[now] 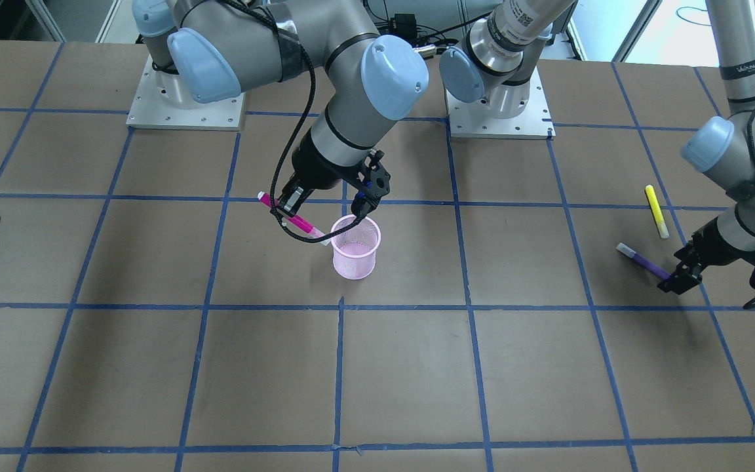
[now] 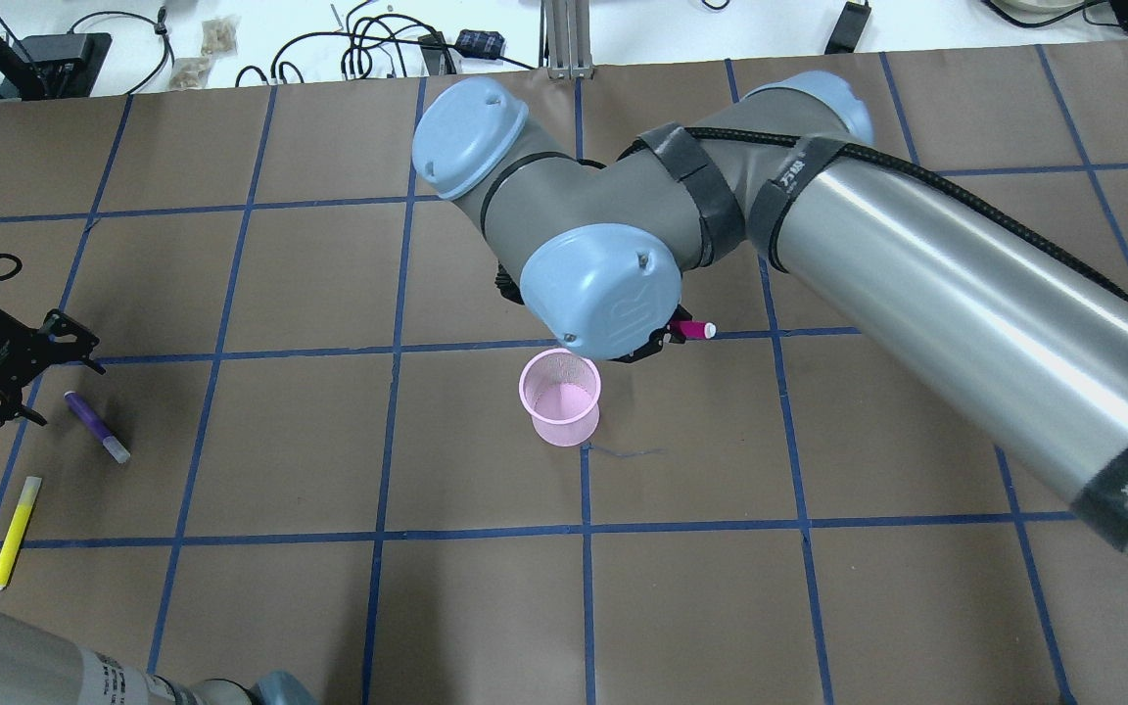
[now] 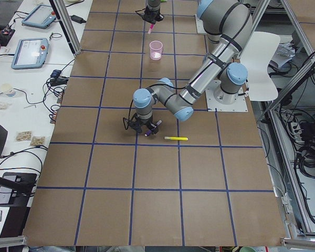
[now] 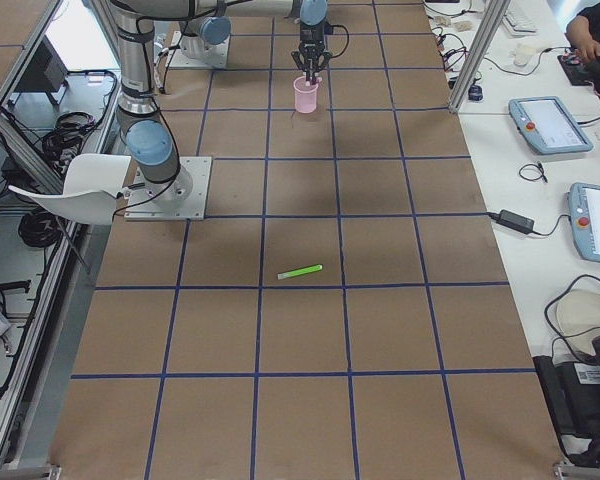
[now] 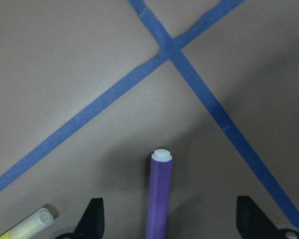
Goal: Insert purple and pink pens into pink cup
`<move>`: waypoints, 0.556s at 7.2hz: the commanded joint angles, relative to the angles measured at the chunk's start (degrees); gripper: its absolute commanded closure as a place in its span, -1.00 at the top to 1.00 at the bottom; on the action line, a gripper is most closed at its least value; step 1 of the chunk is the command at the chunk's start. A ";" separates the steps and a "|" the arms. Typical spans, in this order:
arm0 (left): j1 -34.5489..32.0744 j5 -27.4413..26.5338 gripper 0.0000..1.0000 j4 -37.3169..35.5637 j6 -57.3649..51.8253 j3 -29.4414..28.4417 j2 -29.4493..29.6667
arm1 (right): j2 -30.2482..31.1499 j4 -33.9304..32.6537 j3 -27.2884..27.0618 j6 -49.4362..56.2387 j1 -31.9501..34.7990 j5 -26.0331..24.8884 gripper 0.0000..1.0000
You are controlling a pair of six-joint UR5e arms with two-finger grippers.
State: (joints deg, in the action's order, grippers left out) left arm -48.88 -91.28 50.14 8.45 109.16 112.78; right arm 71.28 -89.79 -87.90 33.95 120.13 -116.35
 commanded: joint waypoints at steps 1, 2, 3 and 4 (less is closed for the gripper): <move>0.19 1.44 0.85 -1.89 -1.24 1.32 0.59 | -2.62 2.68 0.36 -5.09 3.78 -2.46 -1.00; 0.36 1.45 0.85 -1.89 -1.07 2.02 0.77 | -4.72 3.38 1.84 -5.21 4.93 -3.44 -1.00; 0.89 1.45 0.85 -1.89 -0.98 2.11 0.77 | -6.74 4.87 3.86 -7.74 6.59 -3.45 -1.00; 0.89 1.54 0.82 -1.89 -0.90 2.20 0.77 | -8.59 6.71 5.97 -8.54 8.09 -3.45 -1.00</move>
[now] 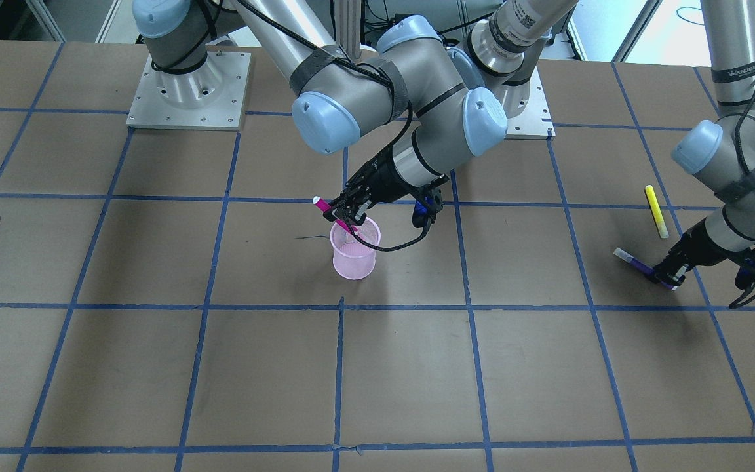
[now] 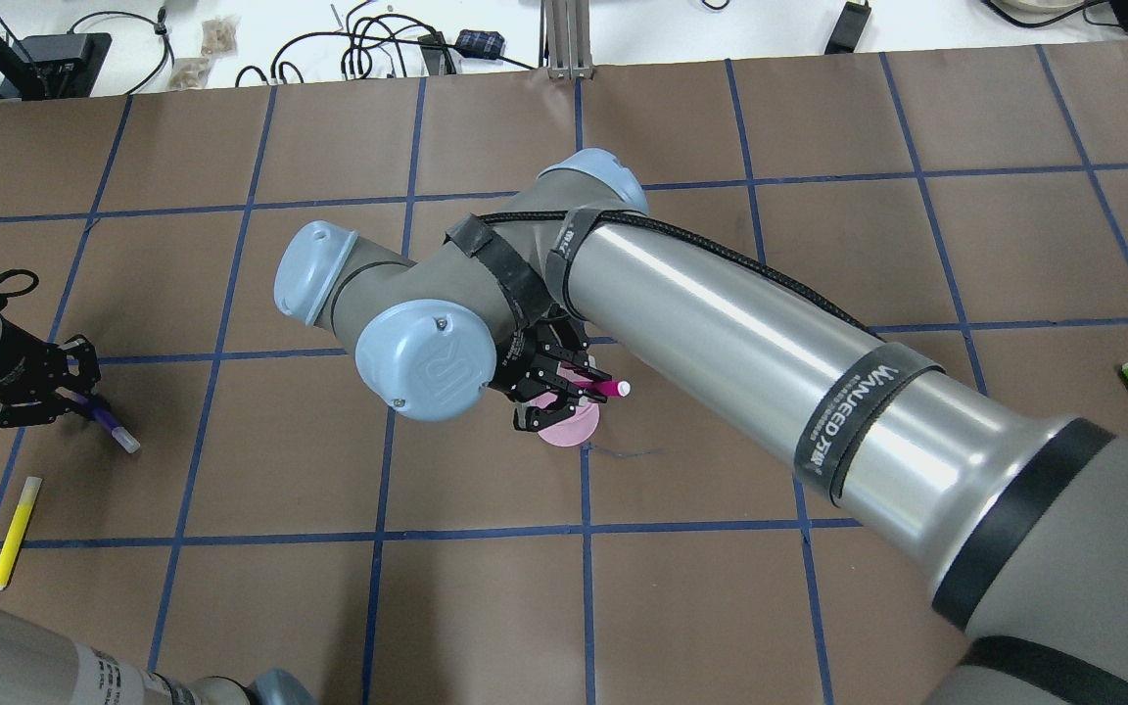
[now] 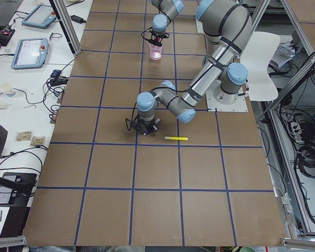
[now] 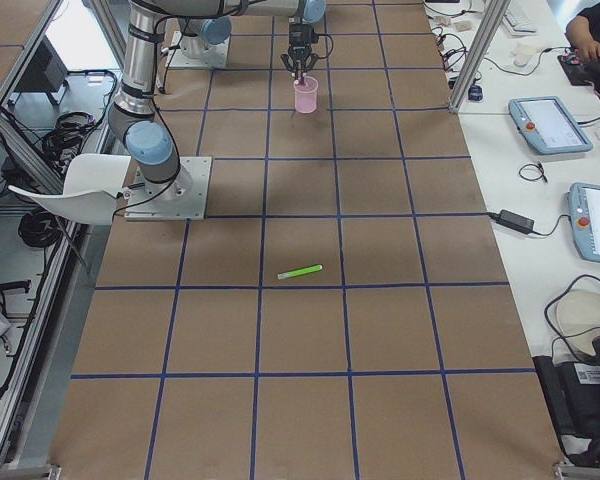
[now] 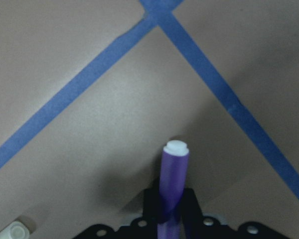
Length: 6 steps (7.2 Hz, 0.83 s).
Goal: Insert purple and pink pens into pink cup
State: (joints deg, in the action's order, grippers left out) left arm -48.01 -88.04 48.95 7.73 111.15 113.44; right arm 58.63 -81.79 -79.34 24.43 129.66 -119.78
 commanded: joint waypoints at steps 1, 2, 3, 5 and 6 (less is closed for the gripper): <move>-0.15 1.11 -1.00 0.09 0.09 -0.32 -0.76 | -0.54 -0.21 0.94 0.09 0.24 -0.19 0.92; -0.50 1.11 -1.00 0.18 0.09 -0.32 -1.29 | -0.01 -0.21 1.20 0.79 0.16 -0.37 1.00; -0.59 1.03 -1.00 0.18 0.09 -0.49 -1.38 | 1.99 -0.04 1.90 0.79 -2.02 0.41 1.00; -1.46 2.16 -1.00 0.18 0.00 -0.93 -2.60 | 10.76 0.14 1.47 0.18 -12.17 5.04 1.00; -3.91 3.04 -1.00 0.61 0.00 -2.33 -3.92 | 14.19 0.05 1.38 -0.08 -20.07 11.08 1.00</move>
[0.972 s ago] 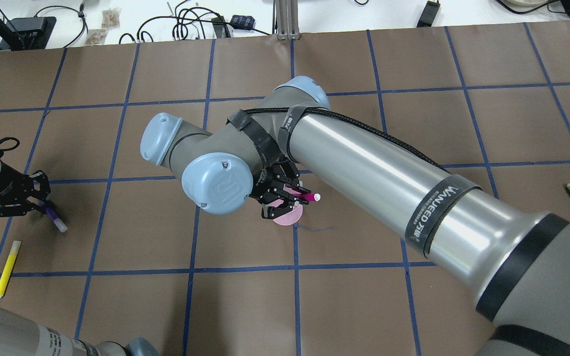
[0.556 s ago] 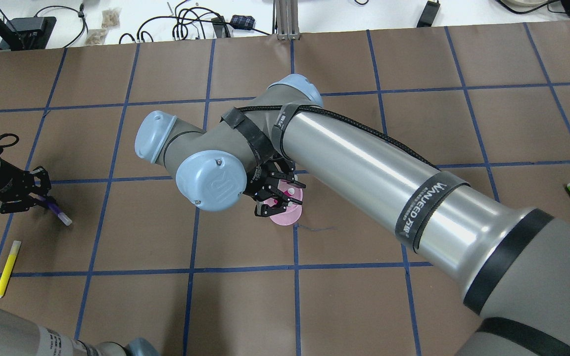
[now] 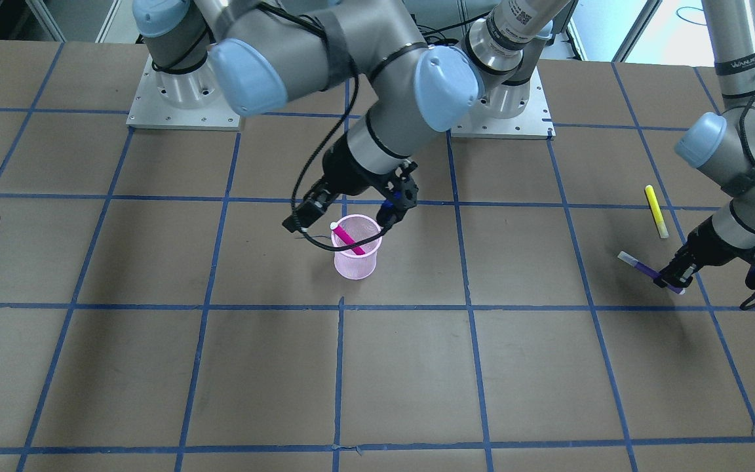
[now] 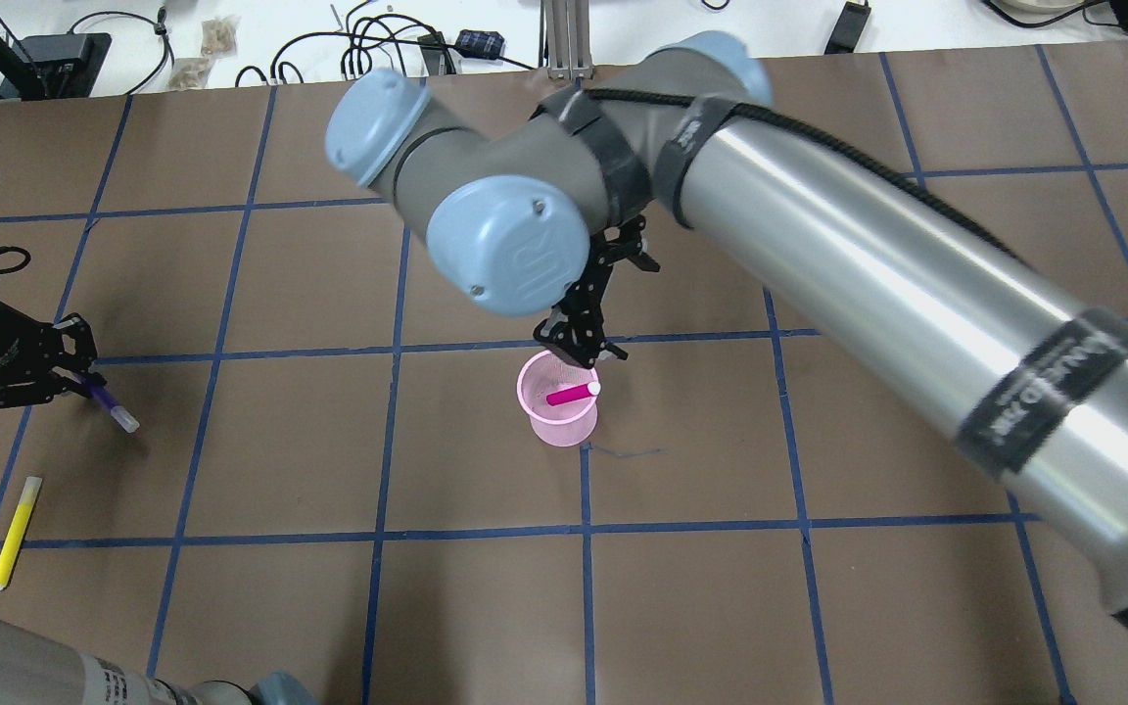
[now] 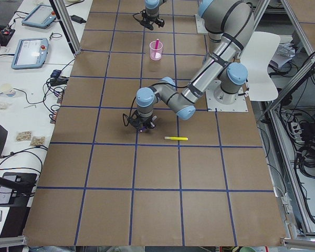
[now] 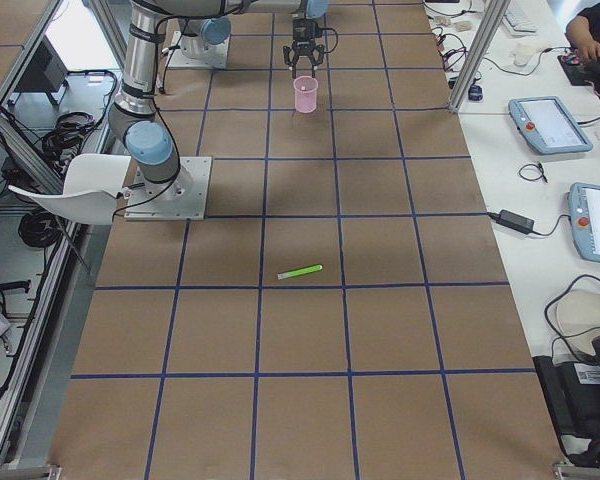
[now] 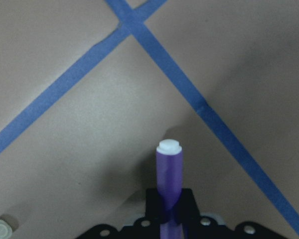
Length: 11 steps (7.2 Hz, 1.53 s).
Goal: Insert purple and pink pens into pink cup
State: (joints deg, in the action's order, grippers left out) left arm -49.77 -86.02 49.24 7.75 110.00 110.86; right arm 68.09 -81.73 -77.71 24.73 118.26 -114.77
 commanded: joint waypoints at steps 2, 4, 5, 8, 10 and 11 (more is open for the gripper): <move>-8.21 0.67 -1.00 2.00 2.60 -3.03 -4.76 | 8.01 -0.45 -0.33 -3.35 -22.91 12.43 1.00; -14.35 -0.29 -1.00 2.09 4.38 -2.95 -8.80 | 9.34 -2.29 -0.33 -11.52 -31.30 20.80 1.00; -18.83 -1.86 -1.00 2.00 8.65 -2.86 -10.30 | 10.38 -2.30 -0.51 -15.46 -31.33 20.73 1.00; -37.54 -1.96 -1.00 0.42 27.95 -3.03 -13.99 | 14.69 -5.69 -6.37 -20.51 -31.16 23.87 1.00; -45.03 -7.20 -1.00 -1.24 39.75 -2.95 -15.58 | 17.94 -13.95 -12.70 -20.51 -31.24 23.89 1.00; -50.72 -12.19 -1.00 -2.99 45.11 -2.95 -15.85 | 18.82 -14.16 -12.99 -20.77 -31.16 23.72 1.00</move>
State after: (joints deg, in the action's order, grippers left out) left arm -94.33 -93.15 47.99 45.96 107.01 95.60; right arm 85.47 -93.86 -89.03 4.18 87.04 -91.03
